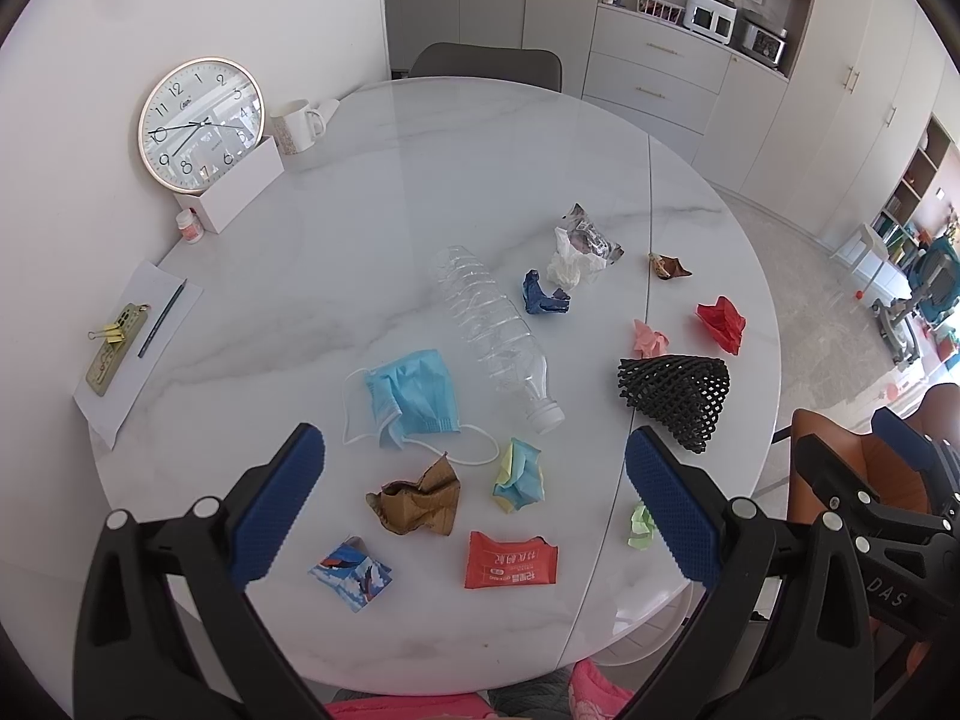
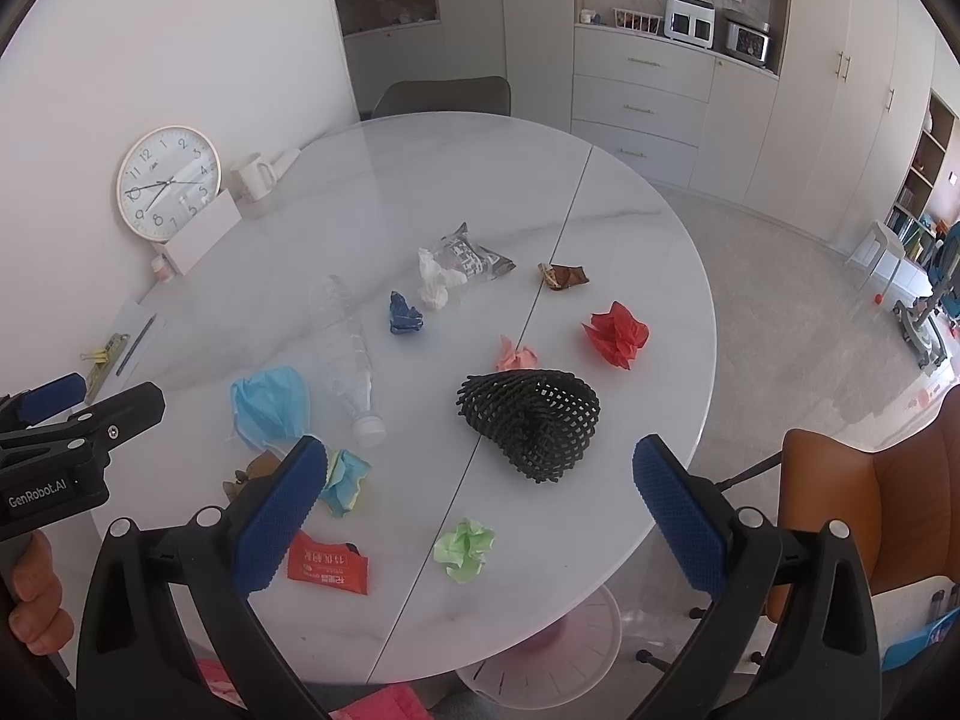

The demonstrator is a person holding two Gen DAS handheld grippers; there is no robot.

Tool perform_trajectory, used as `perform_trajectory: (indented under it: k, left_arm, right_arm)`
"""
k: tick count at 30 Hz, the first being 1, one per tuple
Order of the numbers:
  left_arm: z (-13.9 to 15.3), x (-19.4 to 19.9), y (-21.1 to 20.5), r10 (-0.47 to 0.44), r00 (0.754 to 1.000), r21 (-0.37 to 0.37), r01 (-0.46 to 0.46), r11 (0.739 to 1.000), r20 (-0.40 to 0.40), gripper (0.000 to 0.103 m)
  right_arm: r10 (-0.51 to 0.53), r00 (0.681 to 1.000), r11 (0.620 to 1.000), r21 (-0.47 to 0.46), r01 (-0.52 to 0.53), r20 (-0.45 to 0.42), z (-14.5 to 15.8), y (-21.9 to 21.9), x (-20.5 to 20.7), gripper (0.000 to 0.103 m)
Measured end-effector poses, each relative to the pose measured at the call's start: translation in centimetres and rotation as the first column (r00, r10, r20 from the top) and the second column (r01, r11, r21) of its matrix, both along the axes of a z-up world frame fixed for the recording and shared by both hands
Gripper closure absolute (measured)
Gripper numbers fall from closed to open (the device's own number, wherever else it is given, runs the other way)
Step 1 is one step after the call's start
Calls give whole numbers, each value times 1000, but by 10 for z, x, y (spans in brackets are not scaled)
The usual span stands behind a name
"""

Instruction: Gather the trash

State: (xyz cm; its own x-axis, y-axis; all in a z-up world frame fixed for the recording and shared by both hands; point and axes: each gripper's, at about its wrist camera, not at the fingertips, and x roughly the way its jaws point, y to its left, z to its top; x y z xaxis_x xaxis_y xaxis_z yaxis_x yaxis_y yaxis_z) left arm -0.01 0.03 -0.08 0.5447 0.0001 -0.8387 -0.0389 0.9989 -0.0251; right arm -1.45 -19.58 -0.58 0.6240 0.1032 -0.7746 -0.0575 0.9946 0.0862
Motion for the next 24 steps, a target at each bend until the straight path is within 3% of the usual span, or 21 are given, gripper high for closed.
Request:
perform_trajectory:
  k: [24]
  left_arm:
    - [-7,-2,0,2,1000,-3,-2,1000,3,6]
  right_arm:
    - [-1,1000,1000,2,1,-3,-2,0,0,2]
